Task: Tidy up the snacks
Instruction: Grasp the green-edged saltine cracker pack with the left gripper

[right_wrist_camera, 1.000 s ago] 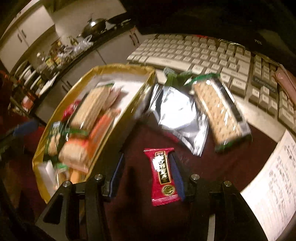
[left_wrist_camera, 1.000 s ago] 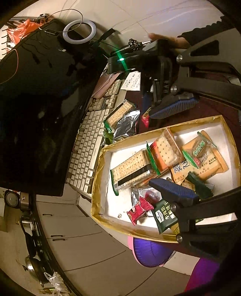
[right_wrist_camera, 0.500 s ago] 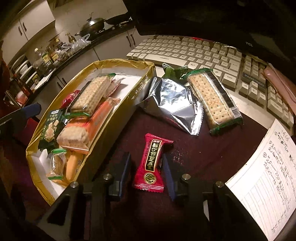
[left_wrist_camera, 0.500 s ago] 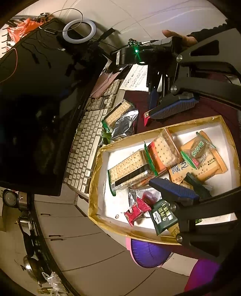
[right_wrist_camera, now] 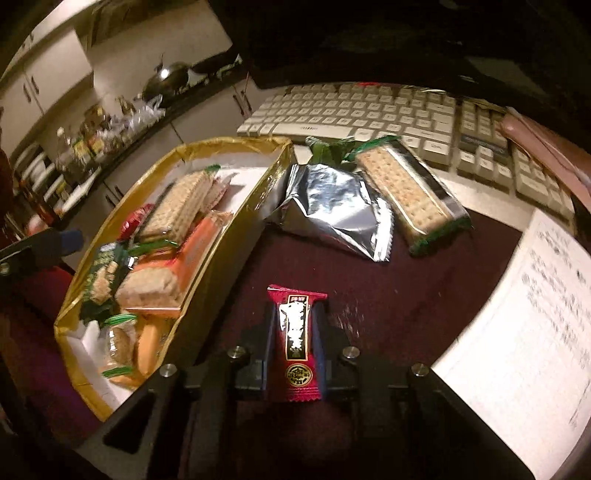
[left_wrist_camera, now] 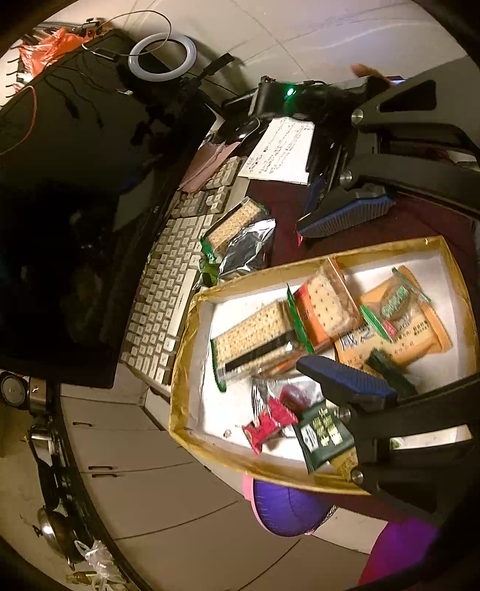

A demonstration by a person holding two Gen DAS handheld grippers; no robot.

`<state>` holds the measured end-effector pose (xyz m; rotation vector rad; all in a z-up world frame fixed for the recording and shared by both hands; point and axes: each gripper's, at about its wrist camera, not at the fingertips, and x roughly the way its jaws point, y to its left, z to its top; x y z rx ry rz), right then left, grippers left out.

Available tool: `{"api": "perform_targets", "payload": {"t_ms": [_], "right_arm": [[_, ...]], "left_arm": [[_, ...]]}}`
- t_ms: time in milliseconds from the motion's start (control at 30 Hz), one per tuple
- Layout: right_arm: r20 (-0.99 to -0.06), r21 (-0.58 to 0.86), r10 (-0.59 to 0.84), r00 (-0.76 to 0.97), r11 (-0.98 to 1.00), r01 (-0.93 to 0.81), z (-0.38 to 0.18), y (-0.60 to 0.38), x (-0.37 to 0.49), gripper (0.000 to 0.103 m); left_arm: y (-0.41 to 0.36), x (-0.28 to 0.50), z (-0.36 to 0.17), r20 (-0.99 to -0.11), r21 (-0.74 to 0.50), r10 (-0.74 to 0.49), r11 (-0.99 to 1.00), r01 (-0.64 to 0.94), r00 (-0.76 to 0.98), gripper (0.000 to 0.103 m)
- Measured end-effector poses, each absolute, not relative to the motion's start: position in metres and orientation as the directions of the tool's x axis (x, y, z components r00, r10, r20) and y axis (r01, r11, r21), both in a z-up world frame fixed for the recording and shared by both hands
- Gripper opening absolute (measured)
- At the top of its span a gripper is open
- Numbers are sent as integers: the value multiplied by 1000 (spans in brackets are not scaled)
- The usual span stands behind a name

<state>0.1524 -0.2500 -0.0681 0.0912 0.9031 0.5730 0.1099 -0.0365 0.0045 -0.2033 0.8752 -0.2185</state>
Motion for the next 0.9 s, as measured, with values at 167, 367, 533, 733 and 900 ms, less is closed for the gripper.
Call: {"api": "perform_targets", "payload": {"t_ms": [167,367,533,733,900], "right_arm": [[-645,381,504,574,864,-330,-65,-289,133,16],[-548,460,469,692,861,-219,-66,-334,119,17],[-496,536,485,720,824,-185,-69,-352,122,17],[-481,571,485,730,805,-159,-70,-355,121,17],[-465,576,485,741,801,-163,-69,-356,116,17]], "left_arm": [[-64,127,5,-765,-244,-286,958,152,577,68],[-109,175,-1,-817,-243,-313,948,203,485,68],[-145,234,-12,-854,-327,-344,938,110,391,67],[-184,296,-47,-915,-244,-230,970,0,333,67],[-189,307,-50,-921,-216,-174,973,-84,347,69]]}}
